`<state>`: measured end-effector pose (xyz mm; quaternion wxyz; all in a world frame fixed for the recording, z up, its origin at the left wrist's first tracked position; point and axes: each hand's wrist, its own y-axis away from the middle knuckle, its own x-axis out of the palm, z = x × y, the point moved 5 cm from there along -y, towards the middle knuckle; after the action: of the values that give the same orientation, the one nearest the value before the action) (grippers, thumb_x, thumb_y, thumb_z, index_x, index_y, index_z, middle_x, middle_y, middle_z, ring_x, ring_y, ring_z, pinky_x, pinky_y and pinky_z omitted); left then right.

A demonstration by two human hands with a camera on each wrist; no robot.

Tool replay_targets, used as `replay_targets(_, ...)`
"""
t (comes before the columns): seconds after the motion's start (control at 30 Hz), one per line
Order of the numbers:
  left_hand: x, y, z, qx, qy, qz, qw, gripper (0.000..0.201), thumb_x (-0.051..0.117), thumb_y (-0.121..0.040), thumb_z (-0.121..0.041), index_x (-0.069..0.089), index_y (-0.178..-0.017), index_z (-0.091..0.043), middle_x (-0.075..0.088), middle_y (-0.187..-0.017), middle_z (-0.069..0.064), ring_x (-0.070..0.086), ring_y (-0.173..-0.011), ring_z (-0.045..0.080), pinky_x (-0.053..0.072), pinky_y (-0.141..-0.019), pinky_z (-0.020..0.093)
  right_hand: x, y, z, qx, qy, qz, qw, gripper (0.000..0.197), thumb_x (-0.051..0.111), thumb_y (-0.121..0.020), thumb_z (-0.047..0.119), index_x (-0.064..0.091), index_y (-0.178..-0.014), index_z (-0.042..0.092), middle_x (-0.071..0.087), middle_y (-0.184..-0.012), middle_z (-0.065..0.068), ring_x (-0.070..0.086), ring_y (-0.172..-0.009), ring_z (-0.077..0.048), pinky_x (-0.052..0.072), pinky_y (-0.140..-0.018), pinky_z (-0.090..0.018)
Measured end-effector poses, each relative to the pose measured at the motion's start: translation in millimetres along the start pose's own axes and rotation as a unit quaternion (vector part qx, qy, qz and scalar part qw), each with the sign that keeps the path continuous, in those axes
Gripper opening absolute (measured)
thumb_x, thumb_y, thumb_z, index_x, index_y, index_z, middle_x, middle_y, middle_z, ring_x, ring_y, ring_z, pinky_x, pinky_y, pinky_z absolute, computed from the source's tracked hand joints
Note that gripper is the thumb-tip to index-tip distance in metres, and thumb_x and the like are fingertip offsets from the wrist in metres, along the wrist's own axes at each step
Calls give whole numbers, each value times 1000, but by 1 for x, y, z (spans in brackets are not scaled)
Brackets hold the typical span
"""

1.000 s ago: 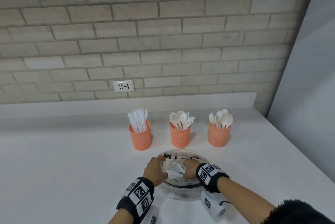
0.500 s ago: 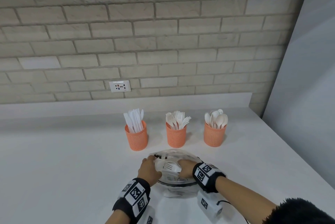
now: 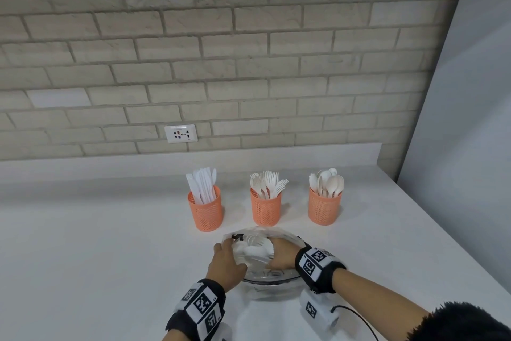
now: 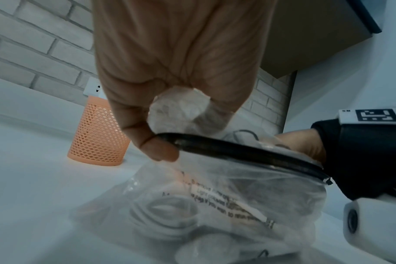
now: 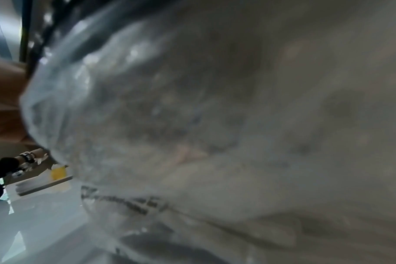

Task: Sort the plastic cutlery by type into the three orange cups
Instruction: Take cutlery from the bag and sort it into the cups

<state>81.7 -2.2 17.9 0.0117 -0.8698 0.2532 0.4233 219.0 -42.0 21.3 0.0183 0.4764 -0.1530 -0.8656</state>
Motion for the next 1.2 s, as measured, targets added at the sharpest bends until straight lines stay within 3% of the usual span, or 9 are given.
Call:
replay_targets(0.17,-6,0,-3,-12,59,6,998,79,51,-64,-27,30,-139,-12,36,-108,4,58,-103,36,52,-86,41,-8,-3,-1,-15,-35,-15,999,62,71,-69,35,51,-125,21,61,-121,-2,57,-110,-21,46,-98,-42)
replay_targets(0.33,0,-5,4,-19,134,-13,991,64,55,-78,-2,34,-137,-12,51,-116,16,59,-77,25,50,-47,19,-11,1,-1,-26,-79,-11,997,53,70,-72,21,54,-122,17,63,-119,-6,58,-109,-23,47,-98,-39)
replay_targets(0.43,-1,-6,7,-22,178,9,984,59,53,-80,1,37,-135,-14,51,-122,12,57,-76,19,52,-52,20,-18,0,-6,-19,-136,-13,990,38,69,-74,6,59,-110,10,67,-99,-10,63,-91,-23,51,-78,-23)
replay_targets(0.53,-1,-3,10,-24,192,8,981,59,54,-80,3,41,-133,-16,52,-121,10,57,-77,19,53,-56,23,-28,0,-6,-24,-197,-29,980,23,63,-78,-3,54,-78,18,57,-68,3,55,-58,-4,44,-53,-8)
replay_targets(0.67,2,3,1,-27,120,-67,990,65,57,-78,-2,33,-138,-11,53,-121,14,56,-106,30,48,-87,33,-28,1,0,-32,-260,-26,965,17,61,-79,0,55,-74,15,58,-57,3,55,-49,-1,47,-62,-13)
replay_targets(0.87,9,10,-15,-44,73,-72,994,63,53,-83,-6,25,-140,-15,38,-125,15,56,-103,34,39,-80,26,-54,1,11,-56,-381,-59,921,10,61,-83,1,57,-83,10,58,-51,6,55,-48,-6,55,-68,-27)
replay_targets(1.03,-7,17,-26,1,-61,-100,993,45,55,-87,-25,44,-130,-17,22,-145,18,31,-133,35,32,-107,37,-97,17,9,-59,-480,-144,863,15,58,-86,0,57,-73,8,51,-48,-3,52,-45,-12,52,-54,-23)
replay_targets(1.13,-41,28,-60,140,114,-198,963,26,56,-90,-19,56,-116,-14,43,-136,10,39,-130,24,40,-97,23,-116,24,4,-54,-527,-192,826,25,57,-87,2,53,-64,9,48,-45,-1,49,-46,-16,48,-56,-25)
replay_targets(1.2,-51,29,-77,126,306,-152,931,19,48,-95,-19,54,-113,-14,55,-123,6,51,-115,17,41,-87,15,-126,30,7,-62,-564,-214,795,24,56,-87,1,52,-65,9,45,-44,1,46,-45,-15,46,-54,-25)
